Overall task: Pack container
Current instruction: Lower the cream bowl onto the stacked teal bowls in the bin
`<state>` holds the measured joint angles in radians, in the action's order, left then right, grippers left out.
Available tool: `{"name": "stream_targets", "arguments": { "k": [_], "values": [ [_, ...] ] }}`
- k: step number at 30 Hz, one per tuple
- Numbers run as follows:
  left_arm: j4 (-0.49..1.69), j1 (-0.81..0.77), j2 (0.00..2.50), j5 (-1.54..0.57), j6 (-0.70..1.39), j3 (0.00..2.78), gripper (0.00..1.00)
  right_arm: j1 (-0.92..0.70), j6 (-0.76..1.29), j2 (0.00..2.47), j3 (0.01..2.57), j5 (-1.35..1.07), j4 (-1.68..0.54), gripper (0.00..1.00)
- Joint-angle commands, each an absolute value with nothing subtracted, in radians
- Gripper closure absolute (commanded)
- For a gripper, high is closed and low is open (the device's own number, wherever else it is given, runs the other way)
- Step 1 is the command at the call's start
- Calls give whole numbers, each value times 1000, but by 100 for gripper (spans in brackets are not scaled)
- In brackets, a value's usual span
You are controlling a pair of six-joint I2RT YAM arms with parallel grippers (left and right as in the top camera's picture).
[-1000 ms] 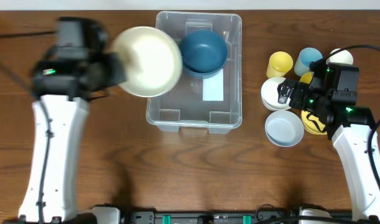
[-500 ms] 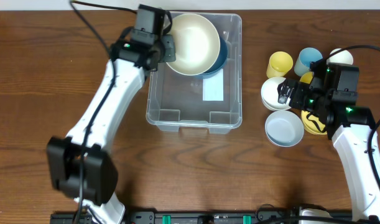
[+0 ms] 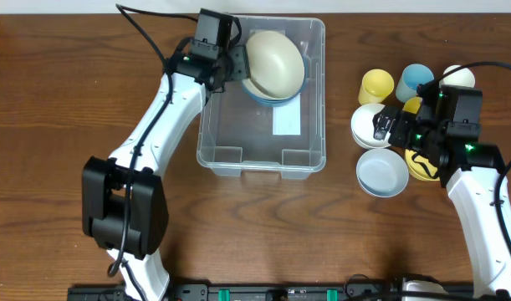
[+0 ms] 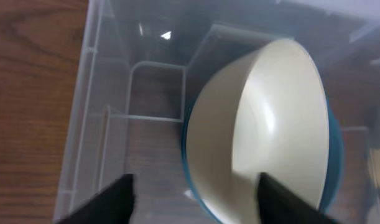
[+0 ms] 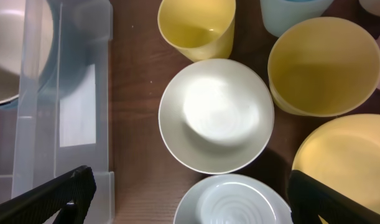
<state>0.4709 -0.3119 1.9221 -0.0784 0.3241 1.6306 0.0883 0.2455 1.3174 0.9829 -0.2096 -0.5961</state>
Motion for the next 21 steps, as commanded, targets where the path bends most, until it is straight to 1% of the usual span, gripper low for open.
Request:
{"name": "stream_targets", "arguments": {
  "k": [1,4,7,10,14,18,21],
  "values": [
    [472,-313,1791,-97,335,1636,30,91,258,1315,1000,-217,-598,1],
    [497,-297,1683,-85,339,1636,29,91,257,1315,1000,-216,-598,1],
    [576,-258,1572,1,374,1636,25,91,257,1315,1000,-216,-598,1],
    [675,-191,1478,69,379,1636,25,91,258,1315,1000,-216,-597,1],
    [784,-98,1420,38,379,1636,25,84,257,1315,1000,-217,-594,1],
    [799,-95,1446,-102,376,1635,35,77,254,1315,1000,-213,-582,1],
    [760,-143,1509,-141,367,1634,48,77,255,1315,1000,-213,-572,1]
  ]
}}
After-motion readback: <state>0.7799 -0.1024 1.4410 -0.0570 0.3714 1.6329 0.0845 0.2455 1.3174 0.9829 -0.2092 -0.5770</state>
